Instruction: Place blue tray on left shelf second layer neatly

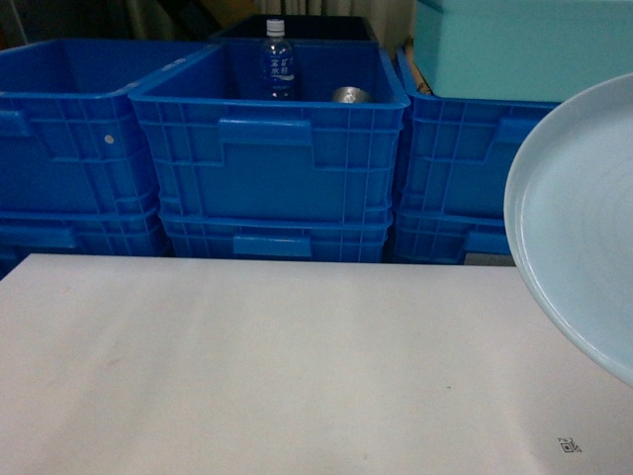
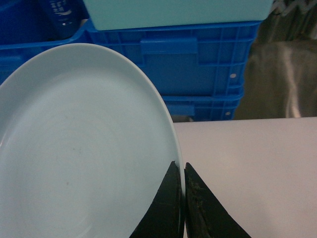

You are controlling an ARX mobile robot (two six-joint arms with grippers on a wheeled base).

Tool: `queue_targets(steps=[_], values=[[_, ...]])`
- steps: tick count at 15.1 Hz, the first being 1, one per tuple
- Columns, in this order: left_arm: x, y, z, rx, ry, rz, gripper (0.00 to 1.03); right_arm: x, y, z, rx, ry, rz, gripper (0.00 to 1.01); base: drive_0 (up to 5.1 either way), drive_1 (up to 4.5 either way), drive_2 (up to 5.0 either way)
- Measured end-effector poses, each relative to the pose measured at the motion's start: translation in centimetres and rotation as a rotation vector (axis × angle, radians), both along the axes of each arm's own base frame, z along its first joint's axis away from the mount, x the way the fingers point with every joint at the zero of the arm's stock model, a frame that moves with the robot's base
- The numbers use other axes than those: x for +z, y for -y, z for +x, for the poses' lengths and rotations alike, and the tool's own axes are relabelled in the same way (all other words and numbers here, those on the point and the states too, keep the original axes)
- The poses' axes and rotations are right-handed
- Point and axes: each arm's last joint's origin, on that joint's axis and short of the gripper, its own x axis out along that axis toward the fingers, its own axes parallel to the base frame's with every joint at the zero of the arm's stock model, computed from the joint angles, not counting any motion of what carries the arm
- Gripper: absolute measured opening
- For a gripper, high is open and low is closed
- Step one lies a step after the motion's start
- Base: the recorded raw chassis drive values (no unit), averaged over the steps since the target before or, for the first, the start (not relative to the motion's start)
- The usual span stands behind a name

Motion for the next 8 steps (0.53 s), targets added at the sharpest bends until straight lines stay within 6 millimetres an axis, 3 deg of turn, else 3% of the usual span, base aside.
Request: queue_targets(steps=[4,8], values=[[0.0,0.0,0.0,0.0,0.0,0.0,0.98,2.1,-1.6,-2.3,0.045,0.139,-0.192,0.02,0.0,0.0,0.0],[0.0,0.0,0.0,-0.001,0.0,0.0,0.98,1.4,-1.1,-2.2,0.023,0.104,-0.246,0.02,0.0,0.0,0.0]])
